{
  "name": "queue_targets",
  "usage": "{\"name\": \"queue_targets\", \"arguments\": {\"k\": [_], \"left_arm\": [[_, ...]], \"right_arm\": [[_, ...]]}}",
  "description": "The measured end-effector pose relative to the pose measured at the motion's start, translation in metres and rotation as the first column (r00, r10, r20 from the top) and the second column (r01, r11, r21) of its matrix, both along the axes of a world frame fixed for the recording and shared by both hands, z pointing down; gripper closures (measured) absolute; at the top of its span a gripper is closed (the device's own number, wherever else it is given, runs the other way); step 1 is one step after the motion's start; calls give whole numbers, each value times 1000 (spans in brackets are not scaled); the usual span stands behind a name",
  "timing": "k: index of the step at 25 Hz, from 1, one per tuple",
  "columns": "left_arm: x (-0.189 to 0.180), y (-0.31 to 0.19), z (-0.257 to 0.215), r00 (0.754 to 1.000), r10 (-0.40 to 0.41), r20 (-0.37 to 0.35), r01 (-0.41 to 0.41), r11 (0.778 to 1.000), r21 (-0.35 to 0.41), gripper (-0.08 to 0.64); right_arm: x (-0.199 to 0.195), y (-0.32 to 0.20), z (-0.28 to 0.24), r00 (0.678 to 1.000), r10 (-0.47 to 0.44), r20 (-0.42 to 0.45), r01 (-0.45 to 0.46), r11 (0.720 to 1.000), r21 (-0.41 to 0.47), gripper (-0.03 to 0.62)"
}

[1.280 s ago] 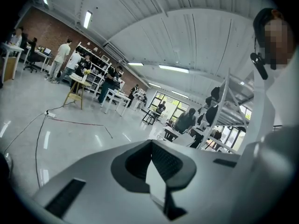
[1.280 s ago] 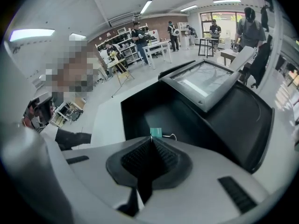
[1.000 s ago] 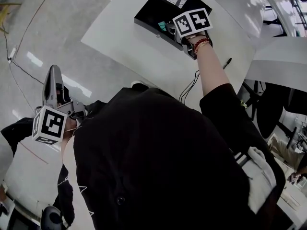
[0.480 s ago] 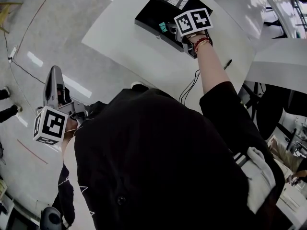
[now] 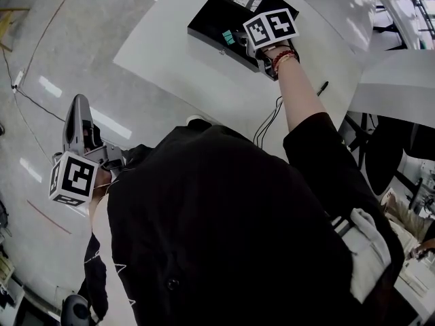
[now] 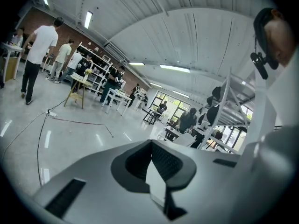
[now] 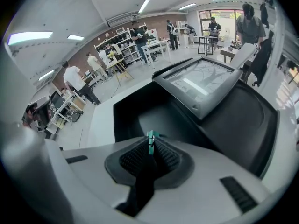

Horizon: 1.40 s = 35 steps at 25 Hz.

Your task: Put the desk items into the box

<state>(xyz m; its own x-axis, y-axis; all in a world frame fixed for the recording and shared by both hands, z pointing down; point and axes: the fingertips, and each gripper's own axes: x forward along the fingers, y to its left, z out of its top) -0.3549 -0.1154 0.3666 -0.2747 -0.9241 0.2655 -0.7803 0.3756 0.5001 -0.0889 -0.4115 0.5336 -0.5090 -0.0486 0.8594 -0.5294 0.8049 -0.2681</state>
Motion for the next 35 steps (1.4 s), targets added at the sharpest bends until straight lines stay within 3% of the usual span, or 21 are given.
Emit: {"name": "queue_targets", "arguments": {"k": [23, 35], "left_arm": [[3, -1, 1, 1000, 2, -23, -2, 1000, 10, 549], [1, 0, -1, 1000, -2, 0, 2, 1000, 13, 549]], "right_arm": [[1, 3, 5, 999, 17, -37, -17, 1000, -6, 541], [6, -1, 6, 996, 63, -59, -63, 998, -4, 522]]}}
